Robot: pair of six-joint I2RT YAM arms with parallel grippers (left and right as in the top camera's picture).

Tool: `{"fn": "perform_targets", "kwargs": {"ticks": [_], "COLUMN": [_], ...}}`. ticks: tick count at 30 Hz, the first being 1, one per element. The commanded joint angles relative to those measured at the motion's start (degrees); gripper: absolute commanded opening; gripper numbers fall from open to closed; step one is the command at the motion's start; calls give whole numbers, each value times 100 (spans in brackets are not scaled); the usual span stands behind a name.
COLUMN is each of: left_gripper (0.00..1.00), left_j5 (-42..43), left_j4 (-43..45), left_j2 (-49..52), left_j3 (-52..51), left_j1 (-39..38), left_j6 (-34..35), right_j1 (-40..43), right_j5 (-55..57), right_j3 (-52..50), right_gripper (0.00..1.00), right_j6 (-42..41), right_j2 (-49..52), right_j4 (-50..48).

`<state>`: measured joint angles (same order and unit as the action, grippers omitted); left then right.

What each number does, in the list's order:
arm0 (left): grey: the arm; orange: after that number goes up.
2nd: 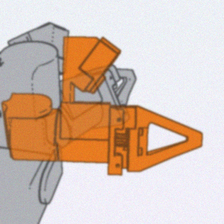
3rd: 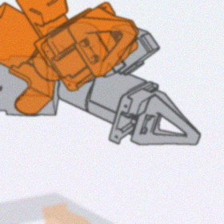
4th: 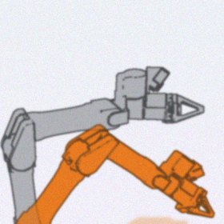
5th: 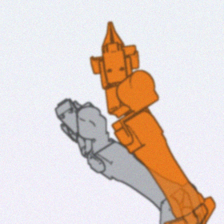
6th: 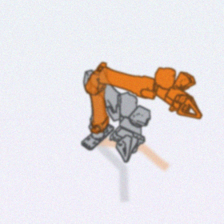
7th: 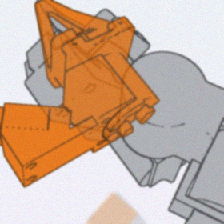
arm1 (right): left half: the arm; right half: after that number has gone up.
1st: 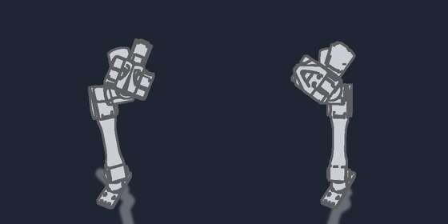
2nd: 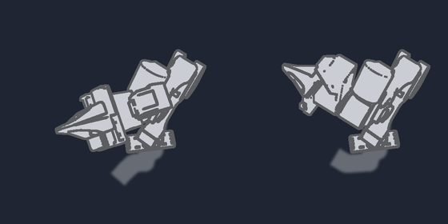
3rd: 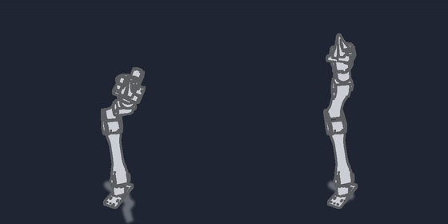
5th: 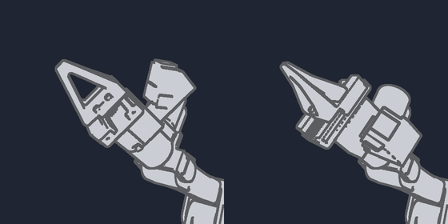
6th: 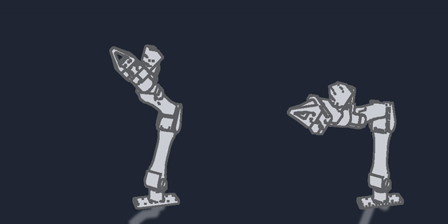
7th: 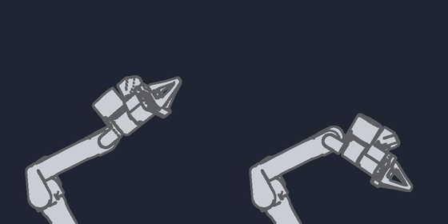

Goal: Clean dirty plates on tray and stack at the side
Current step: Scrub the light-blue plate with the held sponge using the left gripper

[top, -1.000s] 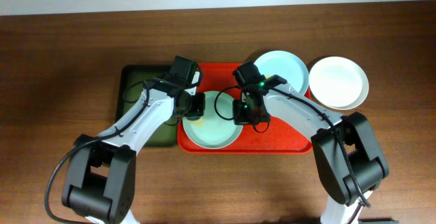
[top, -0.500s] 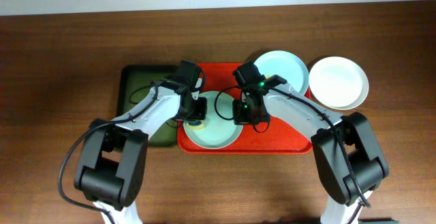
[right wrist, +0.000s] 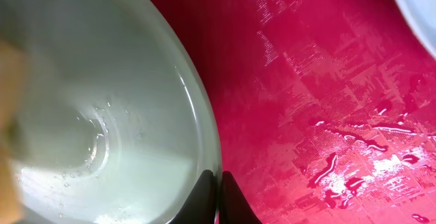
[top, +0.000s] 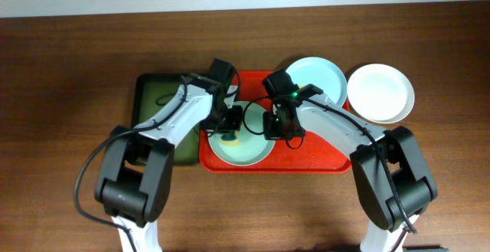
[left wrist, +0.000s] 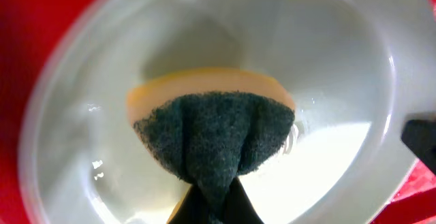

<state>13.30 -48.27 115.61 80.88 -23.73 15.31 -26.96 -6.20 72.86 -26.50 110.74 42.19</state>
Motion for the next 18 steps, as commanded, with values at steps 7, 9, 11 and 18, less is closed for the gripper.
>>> {"fn": "perform_targets", "kwargs": {"ticks": [7,9,11,18], "left_gripper": [0,0,0,0], "left_j5": [-866,-863,-868,-846], "left_j4": [85,450,979,1910], "left_j2": [-680,-664,-660,-660], "left_j3": [-234,-575,-994,-1939], "left_j1": [9,9,11,-66], "left_j6": [55,55,55,726], "right_j1": [-42,-42,-42,-42], "right_j5": [-63,-63,-63,-66], "right_j3": [-48,-48,-48,-48], "right_gripper": [4,4,4,4], "right_j6": [81,81,81,81], "right_j2": [-66,-66,-66,-66], "right_j4": [-24,-20,-20,-22]}}
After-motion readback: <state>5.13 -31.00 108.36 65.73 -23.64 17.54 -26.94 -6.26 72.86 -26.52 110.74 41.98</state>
